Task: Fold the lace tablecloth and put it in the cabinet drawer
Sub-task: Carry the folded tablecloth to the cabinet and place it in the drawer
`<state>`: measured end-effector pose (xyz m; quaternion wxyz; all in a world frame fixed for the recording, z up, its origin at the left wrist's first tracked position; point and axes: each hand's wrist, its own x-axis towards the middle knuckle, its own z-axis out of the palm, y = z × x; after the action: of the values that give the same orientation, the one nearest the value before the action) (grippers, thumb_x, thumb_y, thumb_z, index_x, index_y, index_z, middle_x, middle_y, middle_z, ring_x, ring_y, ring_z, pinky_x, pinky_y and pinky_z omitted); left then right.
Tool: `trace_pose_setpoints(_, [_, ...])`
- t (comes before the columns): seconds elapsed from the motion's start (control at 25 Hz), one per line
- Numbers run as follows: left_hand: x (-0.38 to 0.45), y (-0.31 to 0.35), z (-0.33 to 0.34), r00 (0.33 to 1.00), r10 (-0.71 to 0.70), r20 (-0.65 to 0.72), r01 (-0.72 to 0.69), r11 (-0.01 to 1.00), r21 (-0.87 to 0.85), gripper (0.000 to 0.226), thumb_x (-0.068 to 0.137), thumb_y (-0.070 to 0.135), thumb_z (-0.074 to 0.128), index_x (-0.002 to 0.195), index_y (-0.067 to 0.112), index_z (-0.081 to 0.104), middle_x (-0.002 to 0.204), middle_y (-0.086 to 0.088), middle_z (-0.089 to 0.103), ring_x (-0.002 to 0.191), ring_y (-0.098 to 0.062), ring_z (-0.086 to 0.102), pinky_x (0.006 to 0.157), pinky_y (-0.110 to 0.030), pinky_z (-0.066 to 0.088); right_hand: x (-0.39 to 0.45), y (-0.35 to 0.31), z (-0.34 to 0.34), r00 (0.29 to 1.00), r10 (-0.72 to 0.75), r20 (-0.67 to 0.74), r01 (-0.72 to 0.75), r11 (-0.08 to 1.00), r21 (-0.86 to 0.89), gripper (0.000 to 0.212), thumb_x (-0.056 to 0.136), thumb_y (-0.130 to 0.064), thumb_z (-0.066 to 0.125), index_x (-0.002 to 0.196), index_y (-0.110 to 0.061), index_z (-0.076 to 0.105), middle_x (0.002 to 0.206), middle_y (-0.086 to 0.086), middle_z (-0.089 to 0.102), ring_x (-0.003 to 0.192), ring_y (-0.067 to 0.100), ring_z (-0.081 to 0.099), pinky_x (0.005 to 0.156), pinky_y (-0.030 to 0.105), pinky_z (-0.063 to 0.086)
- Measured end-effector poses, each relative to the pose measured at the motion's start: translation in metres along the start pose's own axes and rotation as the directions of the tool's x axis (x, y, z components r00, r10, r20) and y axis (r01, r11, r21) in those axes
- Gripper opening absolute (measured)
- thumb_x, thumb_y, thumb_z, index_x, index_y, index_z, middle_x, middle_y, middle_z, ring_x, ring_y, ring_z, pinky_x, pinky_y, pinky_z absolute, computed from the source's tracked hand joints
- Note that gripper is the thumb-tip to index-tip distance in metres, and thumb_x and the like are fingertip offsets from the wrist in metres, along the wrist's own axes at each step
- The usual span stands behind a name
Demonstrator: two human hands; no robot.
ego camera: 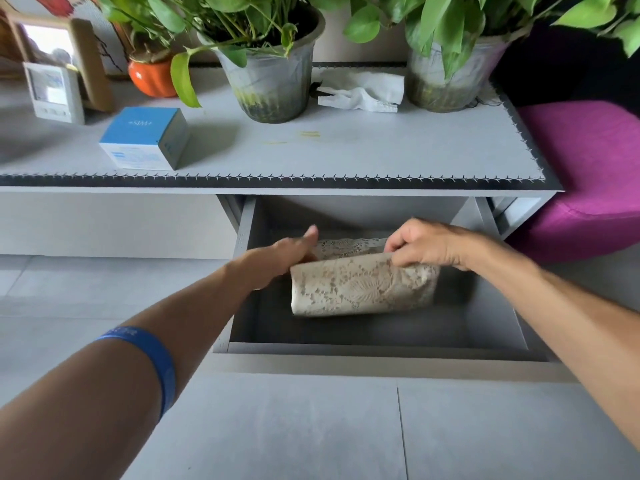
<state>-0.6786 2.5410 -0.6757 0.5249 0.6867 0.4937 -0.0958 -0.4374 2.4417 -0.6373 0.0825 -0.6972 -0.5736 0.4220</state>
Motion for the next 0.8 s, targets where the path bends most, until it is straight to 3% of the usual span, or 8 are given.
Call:
trace_pose_setpoints(0.04, [0.005, 0.003, -0.003, 0.996, -0.084, -0.027, 0.076, 0.970, -0.232, 0.085, 0.085, 0.080, 0.029, 0.127, 0.016, 0.063, 0.130, -0.006, 0.064, 0.127, -0.026, 0.052, 0.116, -0.047, 0.029, 0.006, 0.007, -0.001, 0.999, 0.039, -0.036, -0.036, 0.996, 0.085, 0.023, 0.059, -0.030, 0.064, 0.074, -0.018, 0.075, 0.064, -0.001, 0.061, 0.067, 0.011, 0.050, 0.066, 0.029, 0.037])
trace_pose_setpoints(0.12, [0.009, 0.009, -0.001, 0.993, -0.093, -0.078, 0.045, 0.877, -0.479, 0.101, 0.070, 0.092, 0.034, 0.141, 0.021, 0.050, 0.147, -0.003, 0.050, 0.138, -0.024, 0.041, 0.119, -0.049, 0.022, 0.018, 0.016, 0.005, 0.985, 0.101, -0.143, -0.071, 0.977, 0.200, 0.010, 0.070, -0.019, 0.068, 0.077, -0.018, 0.075, 0.077, 0.003, 0.068, 0.079, 0.016, 0.056, 0.076, 0.032, 0.044])
trace_pose_setpoints(0.24, [0.013, -0.002, 0.008, 0.985, -0.089, -0.148, 0.032, 0.937, -0.348, 0.086, 0.068, 0.063, 0.076, 0.137, 0.018, 0.051, 0.140, -0.003, 0.055, 0.124, -0.019, 0.053, 0.107, -0.036, 0.041, 0.032, 0.027, 0.016, 0.947, 0.139, -0.288, -0.030, 0.935, 0.355, 0.019, 0.080, -0.006, 0.070, 0.094, -0.019, 0.071, 0.098, 0.010, 0.075, 0.090, 0.017, 0.062, 0.082, 0.029, 0.049])
trace_pose_setpoints(0.32, [0.025, -0.010, 0.015, 0.961, -0.091, -0.261, 0.034, 0.977, -0.213, 0.057, 0.078, 0.038, 0.078, 0.126, 0.016, 0.055, 0.119, -0.001, 0.063, 0.095, -0.011, 0.060, 0.076, -0.022, 0.048, 0.030, 0.039, 0.015, 0.945, 0.166, -0.281, -0.044, 0.918, 0.394, 0.027, 0.081, -0.018, 0.077, 0.105, -0.021, 0.067, 0.104, 0.006, 0.073, 0.097, 0.015, 0.063, 0.086, 0.023, 0.048])
trace_pose_setpoints(0.4, [0.027, -0.006, 0.019, 0.936, -0.029, -0.350, -0.018, 0.991, -0.130, 0.039, 0.088, 0.035, 0.067, 0.121, 0.016, 0.054, 0.105, 0.004, 0.062, 0.079, -0.003, 0.054, 0.060, -0.017, 0.041, 0.025, 0.054, 0.010, 0.962, 0.213, -0.168, -0.153, 0.937, 0.314, 0.051, 0.075, -0.031, 0.083, 0.120, -0.025, 0.062, 0.115, 0.002, 0.068, 0.111, 0.017, 0.060, 0.102, 0.032, 0.045])
trace_pose_setpoints(0.48, [0.028, 0.000, 0.022, 0.925, -0.001, -0.380, -0.034, 0.996, -0.087, 0.038, 0.093, 0.035, 0.061, 0.123, 0.015, 0.052, 0.103, 0.004, 0.057, 0.083, -0.010, 0.054, 0.069, -0.020, 0.042, 0.021, 0.060, 0.010, 0.957, 0.255, -0.136, -0.227, 0.955, 0.192, 0.063, 0.071, -0.034, 0.085, 0.127, -0.028, 0.057, 0.119, 0.001, 0.065, 0.113, 0.019, 0.058, 0.104, 0.038, 0.044])
trace_pose_setpoints(0.64, [0.030, -0.001, 0.022, 0.922, -0.053, -0.383, 0.021, 0.996, -0.085, 0.042, 0.095, 0.035, 0.059, 0.128, 0.011, 0.050, 0.116, -0.005, 0.058, 0.101, -0.020, 0.055, 0.082, -0.028, 0.042, 0.030, 0.055, 0.019, 0.928, 0.256, -0.270, -0.254, 0.966, 0.042, 0.059, 0.077, -0.041, 0.078, 0.125, -0.024, 0.048, 0.119, 0.003, 0.058, 0.103, 0.020, 0.055, 0.082, 0.031, 0.044])
trace_pose_setpoints(0.8, [0.030, -0.007, 0.021, 0.889, 0.034, -0.456, -0.085, 0.992, -0.091, 0.047, 0.092, 0.028, 0.064, 0.133, 0.016, 0.045, 0.108, -0.002, 0.059, 0.097, -0.019, 0.058, 0.079, -0.025, 0.041, 0.030, 0.057, 0.026, 0.896, 0.312, -0.318, -0.223, 0.932, 0.286, 0.051, 0.089, -0.038, 0.067, 0.129, -0.023, 0.040, 0.125, 0.007, 0.055, 0.108, 0.025, 0.059, 0.091, 0.036, 0.049])
